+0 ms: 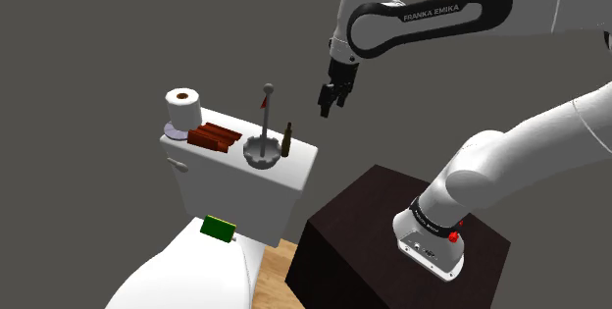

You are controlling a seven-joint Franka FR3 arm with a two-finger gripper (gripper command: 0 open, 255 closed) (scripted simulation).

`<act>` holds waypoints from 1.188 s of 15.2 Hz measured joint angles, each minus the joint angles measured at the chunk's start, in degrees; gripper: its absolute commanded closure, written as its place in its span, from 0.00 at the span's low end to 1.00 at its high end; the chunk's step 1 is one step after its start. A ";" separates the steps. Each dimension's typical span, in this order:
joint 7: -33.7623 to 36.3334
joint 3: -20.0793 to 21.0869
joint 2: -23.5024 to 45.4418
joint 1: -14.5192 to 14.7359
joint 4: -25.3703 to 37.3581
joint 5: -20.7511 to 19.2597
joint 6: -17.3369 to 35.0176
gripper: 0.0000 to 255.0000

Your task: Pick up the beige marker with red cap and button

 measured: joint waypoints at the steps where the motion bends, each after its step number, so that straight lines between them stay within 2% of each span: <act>1: 0.51 0.42 1.63 0.32 0.74 0.61 1.51 0.00; 10: 1.65 2.12 19.26 1.71 7.91 4.20 16.95 0.00; 18: 1.23 2.40 24.67 1.95 7.35 4.60 23.44 0.00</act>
